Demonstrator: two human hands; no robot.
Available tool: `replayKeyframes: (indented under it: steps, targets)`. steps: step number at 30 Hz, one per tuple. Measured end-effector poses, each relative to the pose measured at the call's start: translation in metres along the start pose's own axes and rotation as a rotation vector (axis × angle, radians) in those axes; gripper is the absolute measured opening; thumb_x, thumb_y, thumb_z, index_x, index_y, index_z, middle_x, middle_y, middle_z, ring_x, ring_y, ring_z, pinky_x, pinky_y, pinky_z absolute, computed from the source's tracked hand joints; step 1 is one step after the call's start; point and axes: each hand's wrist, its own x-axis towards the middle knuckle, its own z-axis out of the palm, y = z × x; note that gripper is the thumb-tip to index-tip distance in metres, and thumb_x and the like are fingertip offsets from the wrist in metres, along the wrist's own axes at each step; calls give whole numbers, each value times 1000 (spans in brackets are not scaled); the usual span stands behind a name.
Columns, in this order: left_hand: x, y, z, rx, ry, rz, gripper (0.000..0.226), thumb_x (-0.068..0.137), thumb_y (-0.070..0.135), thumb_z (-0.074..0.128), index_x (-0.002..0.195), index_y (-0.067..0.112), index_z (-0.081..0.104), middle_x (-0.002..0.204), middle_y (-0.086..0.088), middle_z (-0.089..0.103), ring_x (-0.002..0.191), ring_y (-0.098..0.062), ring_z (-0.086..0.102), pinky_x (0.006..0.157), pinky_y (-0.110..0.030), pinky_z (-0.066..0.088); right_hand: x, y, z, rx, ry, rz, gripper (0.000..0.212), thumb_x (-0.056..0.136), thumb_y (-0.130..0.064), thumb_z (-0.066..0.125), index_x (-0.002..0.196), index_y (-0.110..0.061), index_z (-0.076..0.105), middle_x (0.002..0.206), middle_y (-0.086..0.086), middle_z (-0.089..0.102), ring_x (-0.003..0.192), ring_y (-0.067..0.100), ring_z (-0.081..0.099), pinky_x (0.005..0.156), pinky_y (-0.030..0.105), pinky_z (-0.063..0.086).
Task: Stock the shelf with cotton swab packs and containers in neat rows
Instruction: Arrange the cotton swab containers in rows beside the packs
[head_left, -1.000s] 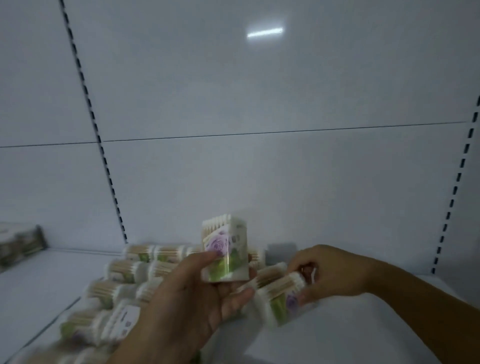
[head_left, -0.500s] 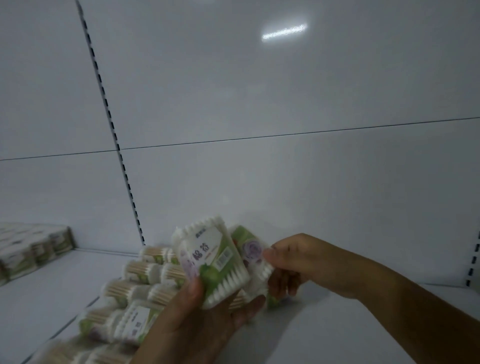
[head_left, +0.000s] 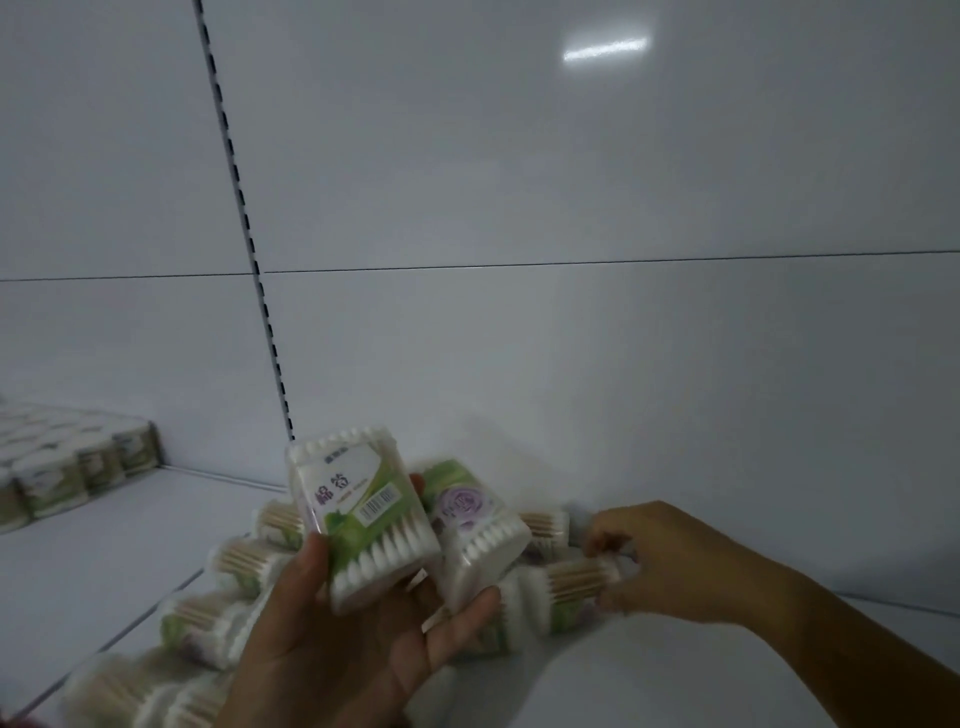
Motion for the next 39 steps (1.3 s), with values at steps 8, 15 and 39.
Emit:
replayKeyframes:
  steps: [8, 15, 39]
  targets:
    - [-30, 55, 3, 17, -80, 14, 61, 89, 41, 61, 140, 12, 47, 147, -14, 43, 140, -34, 31, 116, -53, 16, -12, -56, -40, 542, 15, 4, 12, 82, -7, 68, 94, -9, 70, 91, 8, 74, 86, 21, 71, 71, 23, 54]
    - [-92, 139, -1, 95, -141, 79, 62, 64, 39, 85, 119, 15, 68, 127, -9, 63, 124, -30, 54, 104, -50, 38, 33, -207, 8, 663, 152, -44, 13, 89, -7, 60, 100, -13, 61, 91, 21, 66, 73, 28, 66, 59, 29, 50]
    - [-352, 503, -185, 134, 453, 330, 81, 29, 33, 99, 102, 8, 75, 125, -20, 62, 112, -41, 60, 85, -55, 51, 340, -594, 239, 369, -125, -379, 45, 62, -62, 75, 101, -41, 64, 87, -10, 56, 71, 0, 54, 66, 17, 46]
